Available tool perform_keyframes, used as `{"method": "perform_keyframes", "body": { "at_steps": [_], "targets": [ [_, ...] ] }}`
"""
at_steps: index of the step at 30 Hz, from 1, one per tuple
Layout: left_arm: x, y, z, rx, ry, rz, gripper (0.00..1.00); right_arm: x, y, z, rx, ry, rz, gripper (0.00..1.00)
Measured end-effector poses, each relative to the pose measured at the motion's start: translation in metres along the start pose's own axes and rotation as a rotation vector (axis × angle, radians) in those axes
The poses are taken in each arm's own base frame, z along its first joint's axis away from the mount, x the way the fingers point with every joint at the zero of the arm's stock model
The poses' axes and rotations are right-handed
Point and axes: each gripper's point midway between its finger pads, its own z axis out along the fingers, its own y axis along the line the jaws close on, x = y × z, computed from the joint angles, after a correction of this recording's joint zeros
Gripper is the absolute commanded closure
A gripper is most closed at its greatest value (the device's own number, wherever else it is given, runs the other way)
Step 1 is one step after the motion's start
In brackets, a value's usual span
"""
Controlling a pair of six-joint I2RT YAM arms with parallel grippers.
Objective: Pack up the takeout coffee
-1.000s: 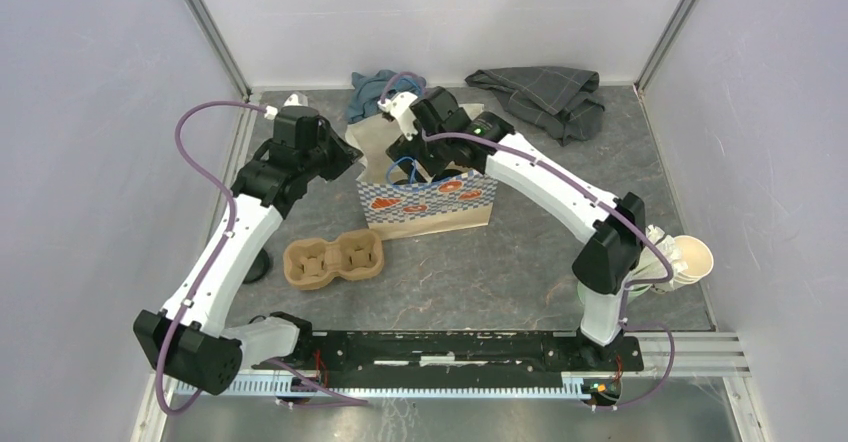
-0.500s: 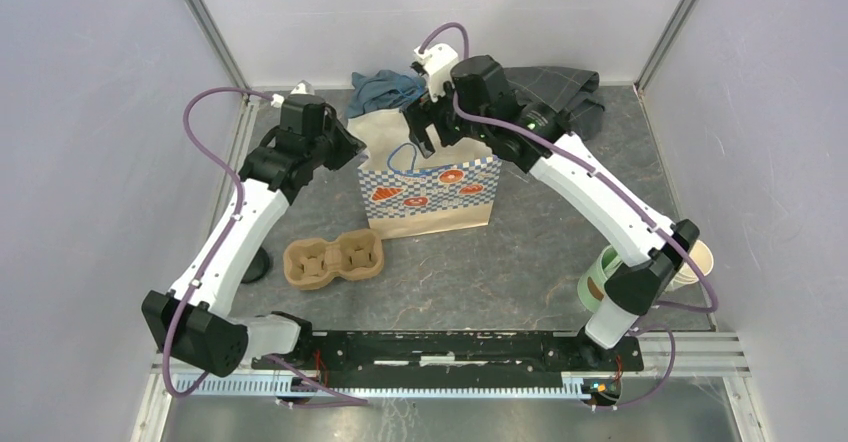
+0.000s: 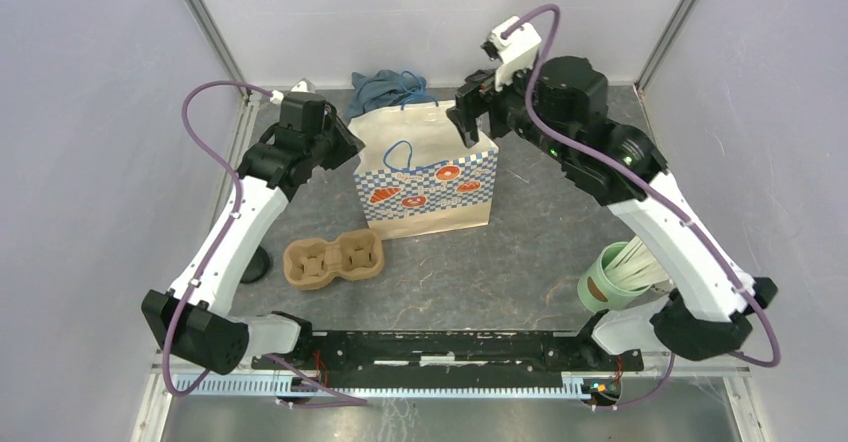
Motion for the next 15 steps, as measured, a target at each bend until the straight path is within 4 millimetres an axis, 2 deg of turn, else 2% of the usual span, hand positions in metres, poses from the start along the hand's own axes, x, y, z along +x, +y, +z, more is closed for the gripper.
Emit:
{"method": "perform_keyframes", "body": {
  "at_steps": [4, 9, 12, 15],
  "targets": [
    [-0.001, 0.003, -0.004, -0.012, 0.000, 0.017, 0.45, -0.001, -0.010, -0.023, 0.035, -0.021, -0.003, 0.03],
    [-0.012, -0.004, -0.022, 0.011, -0.033, 0.046, 0.24, 0.018, -0.018, -0.033, 0.077, 0.032, -0.014, 0.03],
    [-0.023, -0.011, -0.041, 0.042, -0.069, 0.077, 0.16, 0.035, -0.027, -0.044, 0.120, 0.102, -0.031, 0.03],
    [-0.038, -0.021, -0.067, 0.088, -0.124, 0.101, 0.11, 0.051, -0.038, -0.068, 0.171, 0.162, -0.035, 0.03]
  ]
}}
